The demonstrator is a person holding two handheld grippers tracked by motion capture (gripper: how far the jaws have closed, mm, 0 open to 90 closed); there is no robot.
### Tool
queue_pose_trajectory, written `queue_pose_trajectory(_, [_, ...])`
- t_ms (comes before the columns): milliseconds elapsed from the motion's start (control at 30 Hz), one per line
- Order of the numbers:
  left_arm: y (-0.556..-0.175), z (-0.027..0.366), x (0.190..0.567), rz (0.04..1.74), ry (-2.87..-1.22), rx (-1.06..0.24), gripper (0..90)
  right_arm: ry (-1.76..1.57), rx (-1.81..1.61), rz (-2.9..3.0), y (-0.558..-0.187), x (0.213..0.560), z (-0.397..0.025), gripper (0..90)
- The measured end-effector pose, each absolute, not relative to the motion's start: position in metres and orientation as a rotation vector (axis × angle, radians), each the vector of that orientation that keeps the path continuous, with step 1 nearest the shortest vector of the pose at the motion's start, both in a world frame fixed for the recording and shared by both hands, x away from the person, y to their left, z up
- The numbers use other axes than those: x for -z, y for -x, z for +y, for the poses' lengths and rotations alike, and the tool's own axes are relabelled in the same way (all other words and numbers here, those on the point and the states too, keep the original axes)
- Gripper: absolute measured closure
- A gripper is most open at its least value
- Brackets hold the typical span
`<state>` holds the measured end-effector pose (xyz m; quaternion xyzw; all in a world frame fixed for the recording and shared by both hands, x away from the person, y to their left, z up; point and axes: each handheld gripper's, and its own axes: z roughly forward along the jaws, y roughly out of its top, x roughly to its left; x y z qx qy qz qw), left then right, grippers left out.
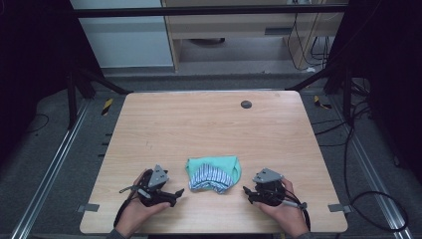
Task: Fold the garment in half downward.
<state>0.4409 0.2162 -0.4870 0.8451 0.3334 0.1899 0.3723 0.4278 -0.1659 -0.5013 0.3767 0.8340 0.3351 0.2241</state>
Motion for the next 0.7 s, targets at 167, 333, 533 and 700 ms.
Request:
queue_pose_trajectory(167, [-0.46,0.239,0.494,0.96,-2.139,-0.543,7.2,-1.172,-0.899,2.228,-0.442,0.507,-0.174,10.5])
queue_pose_trajectory(333, [-0.476,0.252,0.504,1.05,-2.135,-0.577,6.9,-1.342,-0.93,2.156,-0.459,0.513,-0.182,2.5])
queue_pose_trajectory(533, [-0.483,0.251,0.508,1.08,-2.133,-0.552,5.0,-1.447,-0.889,2.082,-0.468,0.513,-0.183,0.1])
queue_pose_trajectory(700, [-0.49,0.251,0.509,1.107,-2.135,-0.493,0.5,-1.49,-0.875,2.04,-0.472,0.513,-0.185,0.1])
